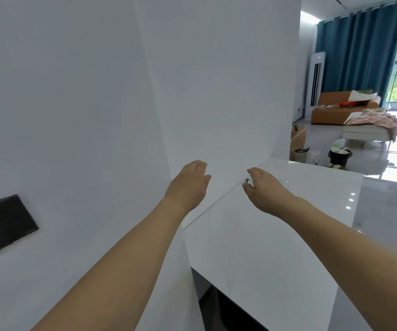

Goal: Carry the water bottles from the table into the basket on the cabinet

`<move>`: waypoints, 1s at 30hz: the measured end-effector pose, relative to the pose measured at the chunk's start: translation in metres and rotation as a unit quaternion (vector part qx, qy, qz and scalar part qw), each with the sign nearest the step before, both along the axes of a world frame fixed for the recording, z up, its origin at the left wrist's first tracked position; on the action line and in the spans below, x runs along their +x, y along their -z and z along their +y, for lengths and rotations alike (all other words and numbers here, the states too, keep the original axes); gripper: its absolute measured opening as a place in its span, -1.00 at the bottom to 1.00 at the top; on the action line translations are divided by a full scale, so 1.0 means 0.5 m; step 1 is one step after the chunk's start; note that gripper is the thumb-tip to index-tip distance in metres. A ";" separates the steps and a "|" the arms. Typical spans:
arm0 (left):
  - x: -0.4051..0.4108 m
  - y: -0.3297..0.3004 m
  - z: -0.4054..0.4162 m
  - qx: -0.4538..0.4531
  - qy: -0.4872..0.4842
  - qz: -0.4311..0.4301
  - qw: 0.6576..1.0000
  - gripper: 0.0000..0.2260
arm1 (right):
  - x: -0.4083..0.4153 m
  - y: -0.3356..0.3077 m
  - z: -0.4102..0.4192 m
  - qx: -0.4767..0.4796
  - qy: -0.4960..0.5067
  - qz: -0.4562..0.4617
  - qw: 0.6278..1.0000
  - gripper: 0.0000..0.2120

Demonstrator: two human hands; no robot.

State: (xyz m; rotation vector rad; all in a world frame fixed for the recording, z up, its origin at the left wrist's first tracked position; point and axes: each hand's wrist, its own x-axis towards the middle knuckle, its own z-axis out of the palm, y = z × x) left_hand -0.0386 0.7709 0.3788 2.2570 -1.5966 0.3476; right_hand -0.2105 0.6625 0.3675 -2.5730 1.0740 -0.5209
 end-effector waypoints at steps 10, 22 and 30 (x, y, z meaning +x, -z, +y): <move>-0.223 -0.014 -0.290 -0.017 0.026 -0.010 0.999 -0.61 | -0.243 -0.007 -0.271 -0.004 0.055 0.015 0.998 -0.61; -0.328 -0.019 -0.546 -0.009 0.042 -0.027 0.999 -0.63 | -0.314 -0.007 -0.504 0.013 0.037 -0.008 0.999 -0.60; -0.246 0.004 -0.734 -0.014 0.015 -0.014 1.000 -0.61 | -0.251 0.009 -0.709 -0.002 0.025 0.008 1.000 -0.60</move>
